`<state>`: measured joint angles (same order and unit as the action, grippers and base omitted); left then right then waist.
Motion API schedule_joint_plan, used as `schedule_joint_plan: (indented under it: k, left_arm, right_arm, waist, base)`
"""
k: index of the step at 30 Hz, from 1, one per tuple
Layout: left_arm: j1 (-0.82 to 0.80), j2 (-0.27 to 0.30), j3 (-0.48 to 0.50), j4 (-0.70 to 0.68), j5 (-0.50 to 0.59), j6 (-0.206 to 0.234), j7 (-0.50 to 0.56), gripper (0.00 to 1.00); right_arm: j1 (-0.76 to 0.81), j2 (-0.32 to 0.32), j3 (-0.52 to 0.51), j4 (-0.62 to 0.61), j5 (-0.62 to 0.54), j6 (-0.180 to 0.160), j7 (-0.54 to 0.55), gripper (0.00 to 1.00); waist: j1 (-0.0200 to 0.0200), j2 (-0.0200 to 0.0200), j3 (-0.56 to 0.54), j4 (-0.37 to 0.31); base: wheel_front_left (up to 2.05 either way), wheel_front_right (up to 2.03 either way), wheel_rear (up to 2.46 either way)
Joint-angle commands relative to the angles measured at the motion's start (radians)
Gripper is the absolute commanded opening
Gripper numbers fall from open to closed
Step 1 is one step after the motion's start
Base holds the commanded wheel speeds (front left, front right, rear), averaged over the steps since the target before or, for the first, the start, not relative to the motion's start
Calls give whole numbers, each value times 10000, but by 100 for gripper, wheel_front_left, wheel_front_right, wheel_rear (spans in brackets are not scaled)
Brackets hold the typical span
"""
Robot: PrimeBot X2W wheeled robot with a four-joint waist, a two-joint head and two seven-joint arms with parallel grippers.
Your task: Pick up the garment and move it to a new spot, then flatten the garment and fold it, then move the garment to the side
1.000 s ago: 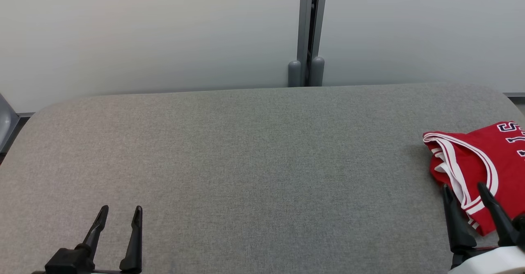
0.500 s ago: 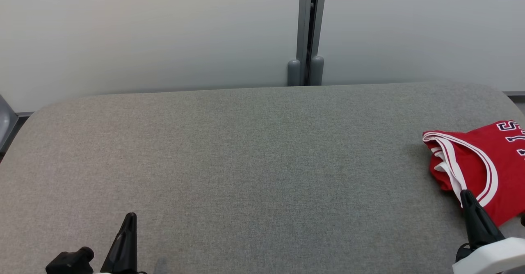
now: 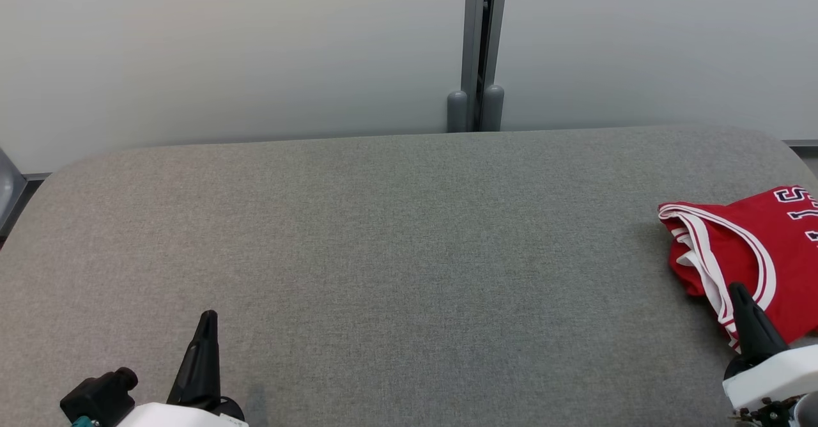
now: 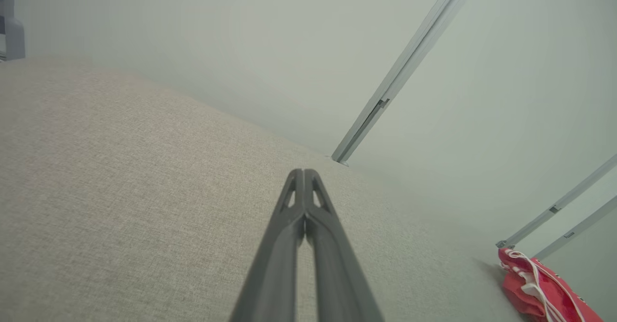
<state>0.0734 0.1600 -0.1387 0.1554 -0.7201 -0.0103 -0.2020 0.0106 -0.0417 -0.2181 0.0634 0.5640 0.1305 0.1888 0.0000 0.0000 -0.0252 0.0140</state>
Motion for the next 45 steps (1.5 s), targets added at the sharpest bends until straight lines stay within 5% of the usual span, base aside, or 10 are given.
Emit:
schedule_joint_plan:
  k: [1, 45]
  left_arm:
    - [-387, 20, 18, -40, -421, -95, -51, 0]
    - [-1893, -603, -365, 997, -5480, -734, -366, 0]
  right_arm:
    - [-393, -145, -137, 72, 408, 2, 139, 0]
    - [-2428, -413, -1225, 2624, 5487, 8, 1536, 0]
  waist:
    - [0, 0, 5, -2]
    - [0, 0, 143, -58]
  base:
    - [0, 0, 0]
    - [0, 0, 0]
